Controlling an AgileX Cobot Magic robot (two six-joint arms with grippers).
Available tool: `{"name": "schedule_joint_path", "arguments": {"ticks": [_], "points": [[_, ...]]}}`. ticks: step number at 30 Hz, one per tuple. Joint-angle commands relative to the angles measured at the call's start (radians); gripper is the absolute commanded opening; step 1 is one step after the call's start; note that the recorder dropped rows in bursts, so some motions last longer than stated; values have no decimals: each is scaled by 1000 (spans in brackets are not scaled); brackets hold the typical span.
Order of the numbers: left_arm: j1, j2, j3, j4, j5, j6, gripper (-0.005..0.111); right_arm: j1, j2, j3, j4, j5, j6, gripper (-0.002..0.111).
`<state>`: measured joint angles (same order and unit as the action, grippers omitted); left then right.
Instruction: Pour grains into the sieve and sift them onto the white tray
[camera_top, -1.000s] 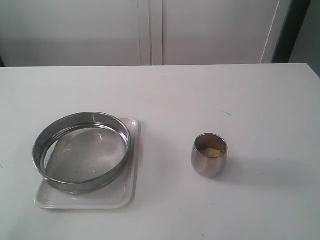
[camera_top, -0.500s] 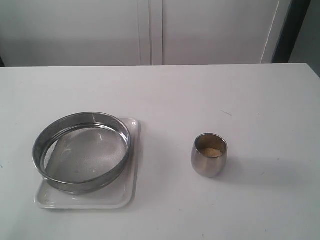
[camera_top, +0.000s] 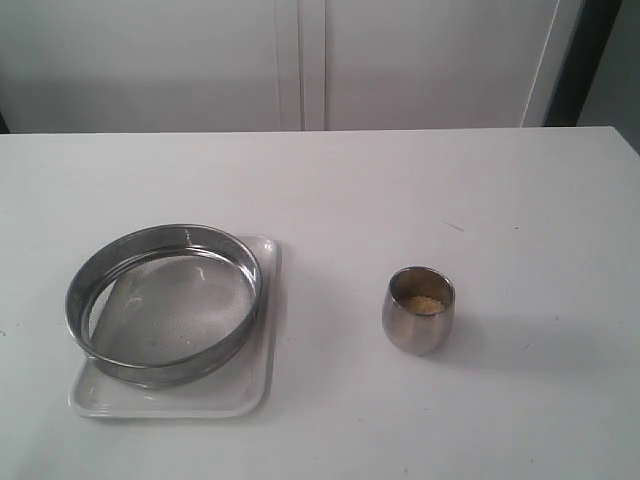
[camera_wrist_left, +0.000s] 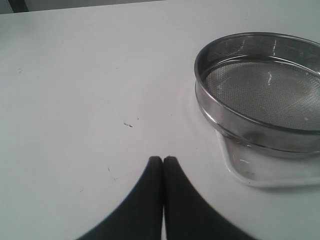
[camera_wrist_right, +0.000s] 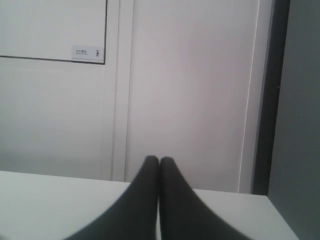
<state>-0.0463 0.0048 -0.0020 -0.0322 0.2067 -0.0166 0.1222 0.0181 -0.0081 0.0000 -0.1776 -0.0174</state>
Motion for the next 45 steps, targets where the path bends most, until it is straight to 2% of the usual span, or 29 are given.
{"name": "schedule_joint_path", "arguments": {"ticks": [1,9,13,17,23,35,45], "points": [[4,-5,2,-1,-3,-2,0,-2,-4,-7,8,-33,26,0],[4,-5,2,-1,-3,-2,0,-2,-4,-27,8,-56,17,0],[4,-5,2,-1,-3,-2,0,-2,20,-86,8,-2,12,0],[4,-5,2,-1,-3,-2,0,-2,98,-169,0,72,12,0],[4,-5,2,-1,-3,-2,0,-2,282,-268,0,69,12,0],[4,-5,2,-1,-3,-2,0,-2,623,-330,0,-159,12,0],[4,-5,2,-1,-3,-2,0,-2,888,-314,-116,-358,57,0]]}}
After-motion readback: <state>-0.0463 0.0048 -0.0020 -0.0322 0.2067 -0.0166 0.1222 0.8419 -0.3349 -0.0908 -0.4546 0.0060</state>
